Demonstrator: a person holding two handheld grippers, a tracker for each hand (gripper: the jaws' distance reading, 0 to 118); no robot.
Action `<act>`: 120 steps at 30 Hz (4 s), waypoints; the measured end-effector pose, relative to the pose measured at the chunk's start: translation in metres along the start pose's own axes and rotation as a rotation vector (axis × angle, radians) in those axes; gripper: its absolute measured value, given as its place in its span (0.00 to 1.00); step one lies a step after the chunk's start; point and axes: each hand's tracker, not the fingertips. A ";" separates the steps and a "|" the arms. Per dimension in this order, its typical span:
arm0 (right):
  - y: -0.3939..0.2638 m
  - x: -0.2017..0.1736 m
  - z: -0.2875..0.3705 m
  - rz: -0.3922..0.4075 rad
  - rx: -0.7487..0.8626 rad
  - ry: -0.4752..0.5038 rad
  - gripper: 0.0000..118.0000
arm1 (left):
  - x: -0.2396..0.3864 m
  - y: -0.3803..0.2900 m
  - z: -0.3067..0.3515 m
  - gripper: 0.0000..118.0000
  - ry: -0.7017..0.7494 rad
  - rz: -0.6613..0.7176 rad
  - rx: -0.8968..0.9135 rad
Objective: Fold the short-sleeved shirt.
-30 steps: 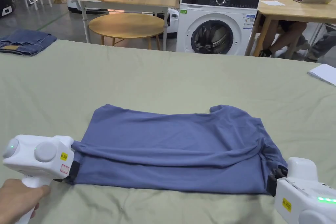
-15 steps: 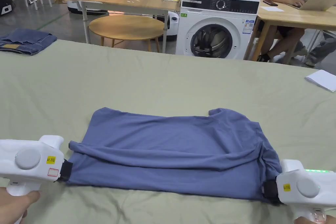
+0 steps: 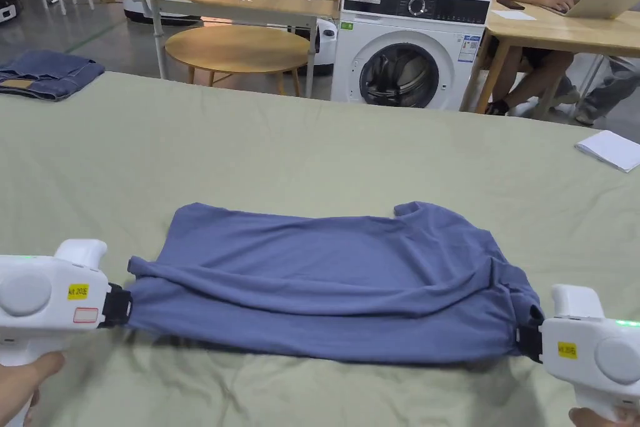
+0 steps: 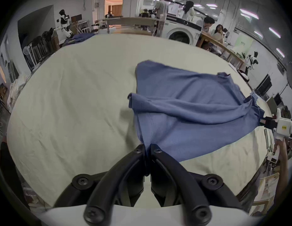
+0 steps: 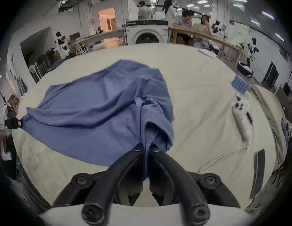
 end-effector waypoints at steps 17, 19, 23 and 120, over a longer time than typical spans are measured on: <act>-0.100 -0.021 0.082 0.031 -0.112 -0.040 0.03 | -0.023 -0.107 0.043 0.00 0.046 0.007 -0.038; -0.117 -0.020 0.072 0.023 -0.146 -0.054 0.03 | -0.023 -0.122 0.034 0.00 0.044 0.004 -0.063; -0.133 -0.014 0.047 0.022 -0.157 -0.071 0.03 | -0.026 -0.134 0.014 0.00 0.056 0.008 -0.088; 0.119 -0.007 -0.165 0.018 -0.260 -0.009 0.00 | -0.018 0.095 -0.075 0.00 -0.003 -0.062 0.037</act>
